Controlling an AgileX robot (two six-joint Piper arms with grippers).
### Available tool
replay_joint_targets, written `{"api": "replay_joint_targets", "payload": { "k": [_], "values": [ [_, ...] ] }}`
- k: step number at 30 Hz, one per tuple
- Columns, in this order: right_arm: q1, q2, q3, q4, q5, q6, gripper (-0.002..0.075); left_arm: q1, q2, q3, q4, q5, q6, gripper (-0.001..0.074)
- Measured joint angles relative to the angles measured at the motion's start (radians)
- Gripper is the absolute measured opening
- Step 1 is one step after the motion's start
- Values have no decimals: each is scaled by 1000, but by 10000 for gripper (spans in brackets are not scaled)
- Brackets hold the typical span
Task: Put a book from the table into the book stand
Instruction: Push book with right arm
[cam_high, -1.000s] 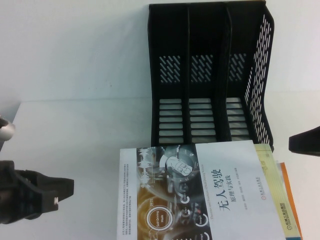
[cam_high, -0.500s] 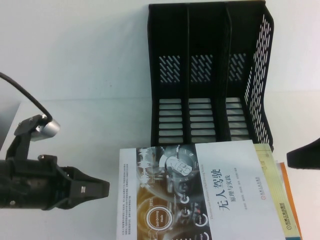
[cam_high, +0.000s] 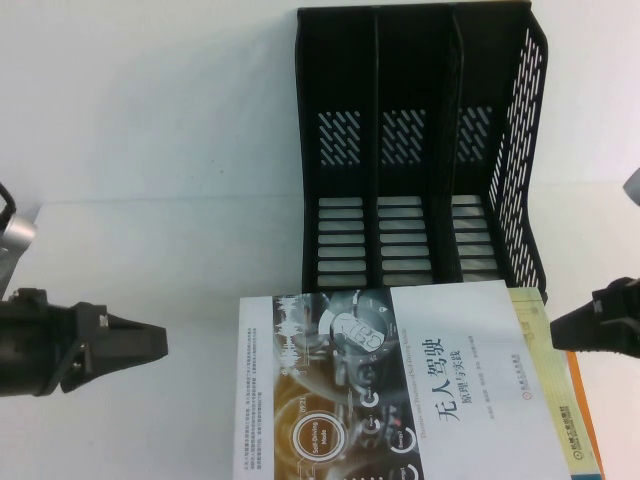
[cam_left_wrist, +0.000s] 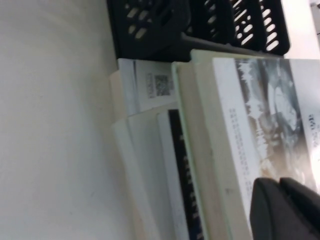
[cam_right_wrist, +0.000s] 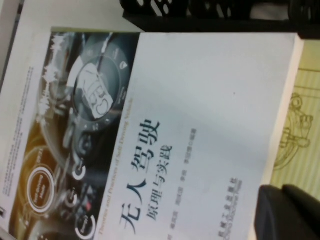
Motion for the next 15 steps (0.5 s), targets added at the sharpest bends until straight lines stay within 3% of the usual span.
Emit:
{"api": "replay_joint_targets", "payload": {
  "k": [6, 15],
  "values": [
    [2, 69, 0, -4, -3, 0, -2, -36, 0, 0, -23, 2, 34, -4],
    [4, 147, 0, 49, 1, -24, -2, -38, 0, 0, 67, -22, -67, -4]
  ]
}}
